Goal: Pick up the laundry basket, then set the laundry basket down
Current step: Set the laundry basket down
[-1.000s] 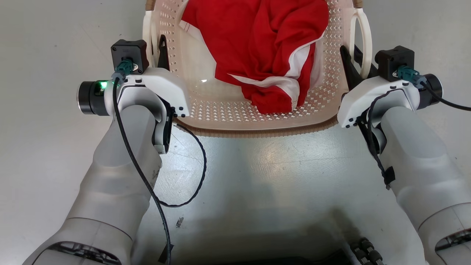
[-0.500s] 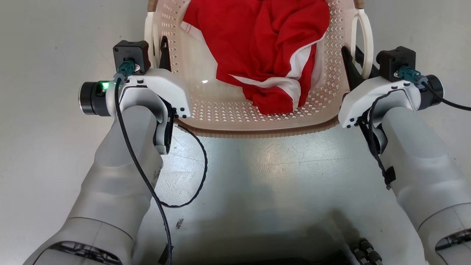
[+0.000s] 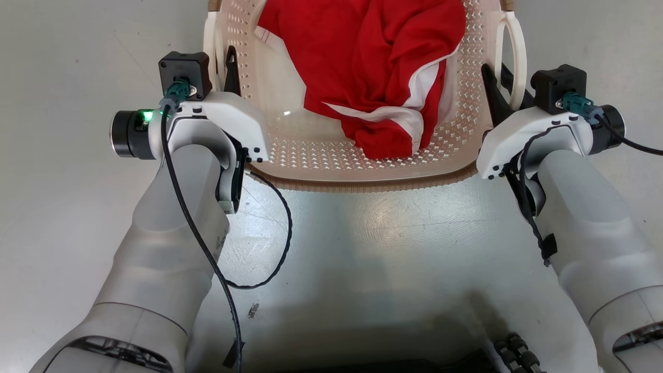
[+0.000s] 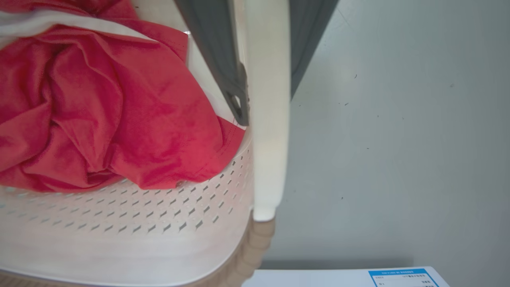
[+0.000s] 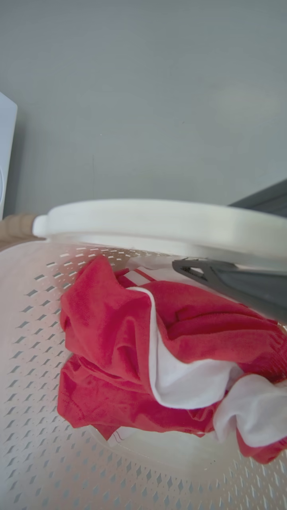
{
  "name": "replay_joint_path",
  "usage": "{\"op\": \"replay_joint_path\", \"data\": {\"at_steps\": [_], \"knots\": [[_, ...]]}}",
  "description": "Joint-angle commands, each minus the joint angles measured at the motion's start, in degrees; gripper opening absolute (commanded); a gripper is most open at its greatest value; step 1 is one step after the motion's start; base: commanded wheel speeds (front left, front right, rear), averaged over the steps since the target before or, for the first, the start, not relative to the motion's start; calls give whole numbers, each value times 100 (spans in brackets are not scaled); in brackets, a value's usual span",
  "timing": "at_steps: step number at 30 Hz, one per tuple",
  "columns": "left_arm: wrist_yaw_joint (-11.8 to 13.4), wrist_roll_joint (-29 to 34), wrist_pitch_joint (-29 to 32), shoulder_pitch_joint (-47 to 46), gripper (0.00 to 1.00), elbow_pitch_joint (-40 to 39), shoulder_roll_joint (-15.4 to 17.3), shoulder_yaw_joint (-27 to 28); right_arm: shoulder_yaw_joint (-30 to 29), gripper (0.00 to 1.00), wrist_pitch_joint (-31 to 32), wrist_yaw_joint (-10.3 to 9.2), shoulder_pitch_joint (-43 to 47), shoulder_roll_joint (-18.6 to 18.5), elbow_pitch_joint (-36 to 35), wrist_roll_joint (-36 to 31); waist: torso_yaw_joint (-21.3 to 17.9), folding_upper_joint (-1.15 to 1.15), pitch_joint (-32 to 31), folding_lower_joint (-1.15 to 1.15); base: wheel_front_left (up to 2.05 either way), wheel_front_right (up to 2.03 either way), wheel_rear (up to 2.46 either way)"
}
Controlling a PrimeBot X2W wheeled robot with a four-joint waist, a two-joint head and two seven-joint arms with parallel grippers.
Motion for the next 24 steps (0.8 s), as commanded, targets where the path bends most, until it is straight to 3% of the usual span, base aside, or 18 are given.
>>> {"op": "replay_joint_path", "data": {"at_steps": [1, 24], "knots": [[34, 52, -32, -27, 0, -95, 129, 87, 107, 0, -80, 85, 223, 45, -58, -125, 1, 0, 11, 0, 0, 0, 0], [41, 38, -32, -96, 0, -93, 129, 80, 70, 0, -80, 85, 140, -8, -77, -165, 40, 0, 175, 0, 0, 0, 0]]}}
